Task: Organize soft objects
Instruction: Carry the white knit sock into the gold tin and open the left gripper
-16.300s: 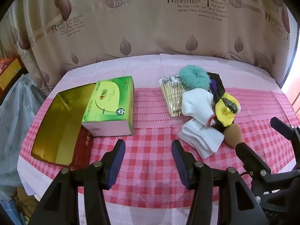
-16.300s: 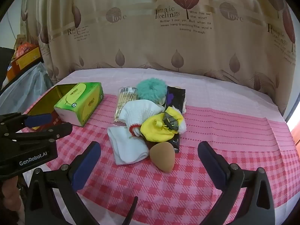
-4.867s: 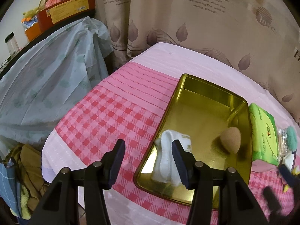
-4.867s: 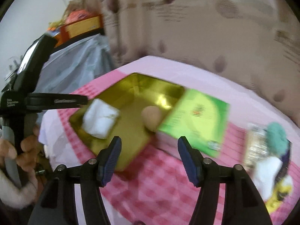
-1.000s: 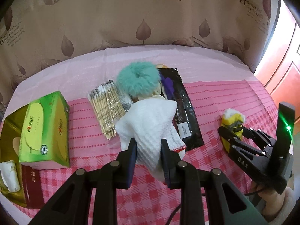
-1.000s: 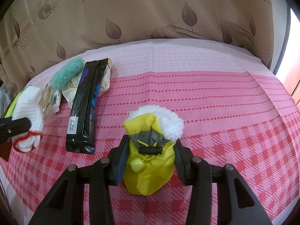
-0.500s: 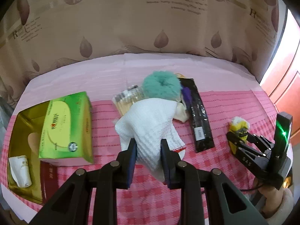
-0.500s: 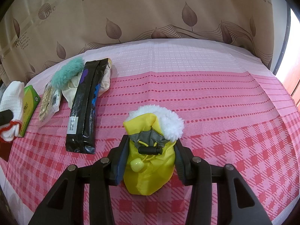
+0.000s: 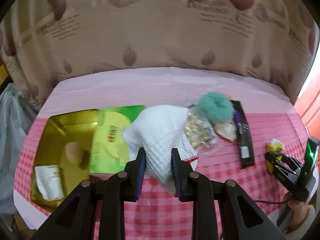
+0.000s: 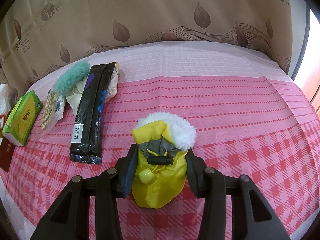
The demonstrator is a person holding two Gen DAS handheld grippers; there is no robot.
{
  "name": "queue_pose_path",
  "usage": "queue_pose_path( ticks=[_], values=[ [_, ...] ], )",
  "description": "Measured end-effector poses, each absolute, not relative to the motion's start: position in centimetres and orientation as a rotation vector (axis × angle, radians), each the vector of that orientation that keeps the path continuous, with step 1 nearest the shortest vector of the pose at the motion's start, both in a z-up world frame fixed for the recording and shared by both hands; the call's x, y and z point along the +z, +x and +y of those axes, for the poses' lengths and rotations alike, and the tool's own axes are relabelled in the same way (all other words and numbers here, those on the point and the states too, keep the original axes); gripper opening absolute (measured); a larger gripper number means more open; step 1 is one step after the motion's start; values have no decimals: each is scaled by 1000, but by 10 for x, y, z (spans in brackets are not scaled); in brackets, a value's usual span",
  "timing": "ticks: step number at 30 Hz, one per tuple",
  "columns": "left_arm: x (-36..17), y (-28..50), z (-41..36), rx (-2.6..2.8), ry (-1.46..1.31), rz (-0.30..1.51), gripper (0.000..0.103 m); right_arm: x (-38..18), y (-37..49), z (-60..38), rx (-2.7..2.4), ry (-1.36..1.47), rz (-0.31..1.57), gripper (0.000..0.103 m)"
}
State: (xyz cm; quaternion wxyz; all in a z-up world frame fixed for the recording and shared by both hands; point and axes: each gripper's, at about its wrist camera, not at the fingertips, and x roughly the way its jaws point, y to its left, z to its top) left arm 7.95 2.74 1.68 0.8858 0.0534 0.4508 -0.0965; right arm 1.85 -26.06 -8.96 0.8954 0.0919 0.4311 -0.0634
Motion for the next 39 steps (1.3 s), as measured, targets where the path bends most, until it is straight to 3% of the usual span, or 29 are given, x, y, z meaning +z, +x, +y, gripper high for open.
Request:
queue_pose_path(
  ticks=[39],
  values=[
    [-19,153,218,202,104,1018,25,-90,19,-260,-134,188,894,43]
  ],
)
